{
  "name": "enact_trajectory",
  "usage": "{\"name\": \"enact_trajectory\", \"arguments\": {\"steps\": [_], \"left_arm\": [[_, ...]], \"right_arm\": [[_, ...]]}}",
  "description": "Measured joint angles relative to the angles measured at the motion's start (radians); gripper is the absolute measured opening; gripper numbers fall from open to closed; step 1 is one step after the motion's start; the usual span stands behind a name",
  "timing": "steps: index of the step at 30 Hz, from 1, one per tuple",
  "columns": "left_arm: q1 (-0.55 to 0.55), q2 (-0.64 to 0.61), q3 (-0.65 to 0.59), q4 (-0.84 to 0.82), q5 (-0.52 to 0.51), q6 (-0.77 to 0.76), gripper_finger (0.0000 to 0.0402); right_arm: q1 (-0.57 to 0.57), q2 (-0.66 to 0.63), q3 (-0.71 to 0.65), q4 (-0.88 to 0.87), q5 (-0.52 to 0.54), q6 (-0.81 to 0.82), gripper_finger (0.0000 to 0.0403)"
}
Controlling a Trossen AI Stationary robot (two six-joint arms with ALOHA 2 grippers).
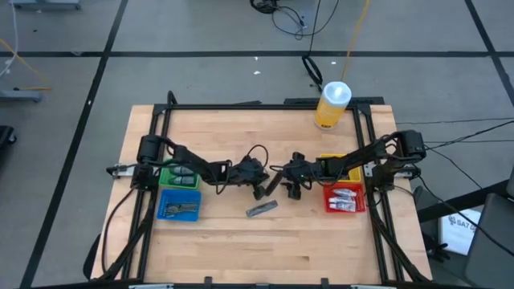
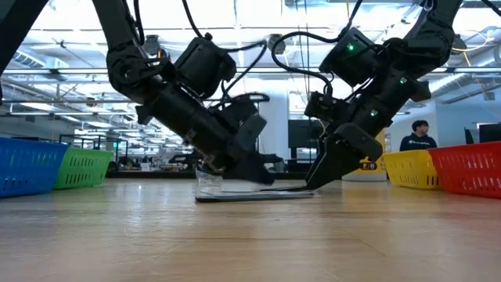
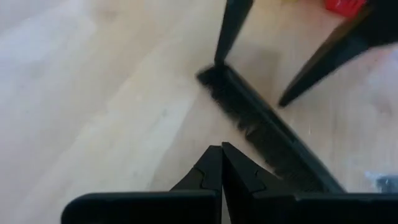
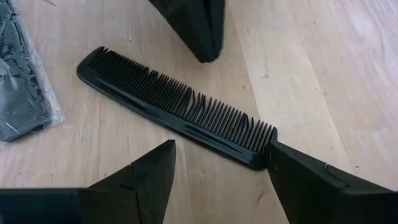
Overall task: Pick & Place Travel size toiletries
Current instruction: Put the black comb into the blue bin
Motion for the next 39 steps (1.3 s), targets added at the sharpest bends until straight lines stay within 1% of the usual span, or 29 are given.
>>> {"name": "enact_trajectory", "arguments": {"steps": [4,9,13,17,22,28,33,39], "left_arm": [[-0.012,-0.002,0.002,0.074,-0.002,0.005,0.0001],[-0.017,0.049,0.002,0.122,0.013,-0.005,0.0001],[-0.015,0.057,0.005,0.125,0.022,-0.033,0.0001],[-0.015,0.059,0.006,0.103,0.021,-0.029,0.0002],[-0.016,0.036,0.005,0.074,-0.026,-0.009,0.0002],[-0.03,0.009,0.007,0.156,-0.022,0.004,0.0001],[-0.027,0.042,0.007,0.155,-0.02,-0.007,0.0002],[-0.03,0.085,0.043,0.135,0.009,-0.025,0.0001]], "right_arm": [[0.0,0.0,0.0,0.0,-0.002,0.0,0.0242],[0.0,0.0,0.0,0.001,-0.002,0.001,0.0242],[0.0,0.0,0.0,0.008,-0.002,0.007,0.0242],[0.0,0.0,-0.001,0.015,-0.003,0.007,0.0242],[0.0,0.0,-0.001,0.014,-0.003,0.007,0.0242],[0.0,0.0,-0.001,0.01,-0.003,0.007,0.0242],[0.0,0.0,-0.001,0.015,-0.003,0.008,0.0242],[0.0,0.0,-0.001,0.023,-0.005,0.008,0.0242]]}}
